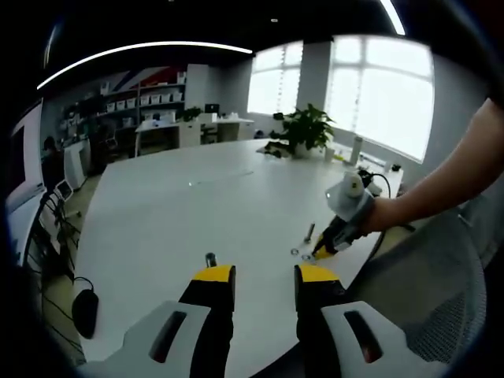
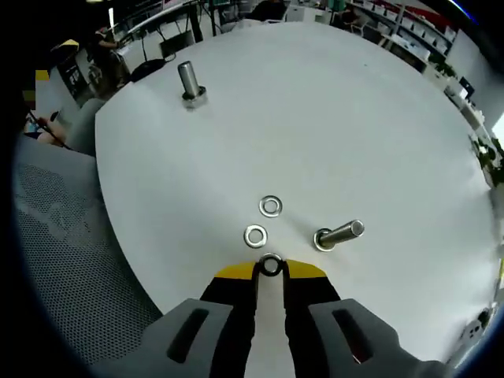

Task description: Place the washer onto the threaded stud by aligning its center hole with the stud, sliding it down to the base, and recovering from edge contact or off-axis alignment until the washer reaches the visible bottom stop.

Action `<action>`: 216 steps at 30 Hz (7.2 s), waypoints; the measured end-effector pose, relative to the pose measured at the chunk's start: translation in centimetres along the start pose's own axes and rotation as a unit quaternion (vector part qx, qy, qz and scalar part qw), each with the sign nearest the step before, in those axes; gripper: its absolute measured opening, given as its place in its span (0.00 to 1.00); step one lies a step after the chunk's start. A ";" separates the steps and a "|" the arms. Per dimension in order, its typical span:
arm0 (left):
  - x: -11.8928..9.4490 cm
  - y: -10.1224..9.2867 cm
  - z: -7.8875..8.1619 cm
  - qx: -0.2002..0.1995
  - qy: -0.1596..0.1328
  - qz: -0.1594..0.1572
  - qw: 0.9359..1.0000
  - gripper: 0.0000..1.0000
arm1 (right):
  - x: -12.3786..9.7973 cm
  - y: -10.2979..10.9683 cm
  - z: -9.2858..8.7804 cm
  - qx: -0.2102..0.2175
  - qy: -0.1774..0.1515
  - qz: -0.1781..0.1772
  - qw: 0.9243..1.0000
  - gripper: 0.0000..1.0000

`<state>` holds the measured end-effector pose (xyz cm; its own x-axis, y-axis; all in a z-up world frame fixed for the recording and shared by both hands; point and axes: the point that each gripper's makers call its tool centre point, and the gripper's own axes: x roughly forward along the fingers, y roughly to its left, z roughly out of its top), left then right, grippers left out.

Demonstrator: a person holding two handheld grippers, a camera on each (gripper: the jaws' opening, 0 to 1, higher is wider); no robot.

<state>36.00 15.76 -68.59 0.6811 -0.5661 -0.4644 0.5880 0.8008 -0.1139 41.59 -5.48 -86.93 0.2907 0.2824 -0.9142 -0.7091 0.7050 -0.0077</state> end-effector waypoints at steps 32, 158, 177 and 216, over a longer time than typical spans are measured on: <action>0.2 -0.4 -0.3 0.000 0.009 -0.009 1.000 0.27 | -6.5 -3.3 3.5 0.015 -0.077 -0.070 0.994 0.14; 0.4 0.0 -1.5 0.001 0.036 -0.001 0.999 0.26 | -1.2 -1.1 1.4 0.000 0.033 -0.002 0.999 0.19; 0.5 0.1 -1.7 -0.009 0.039 -0.001 0.999 0.27 | 0.7 1.6 2.4 -0.035 0.040 0.023 0.998 0.22; 0.5 -0.1 -1.2 -0.015 0.027 -0.008 0.999 0.27 | 1.2 1.8 2.3 -0.120 0.065 0.030 0.990 0.16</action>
<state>35.75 15.65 -69.83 0.6464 -0.5679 -0.5095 0.5847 0.7978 -0.1474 42.08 -2.39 -87.09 0.1686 0.2216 -0.9605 -0.8595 0.5101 -0.0332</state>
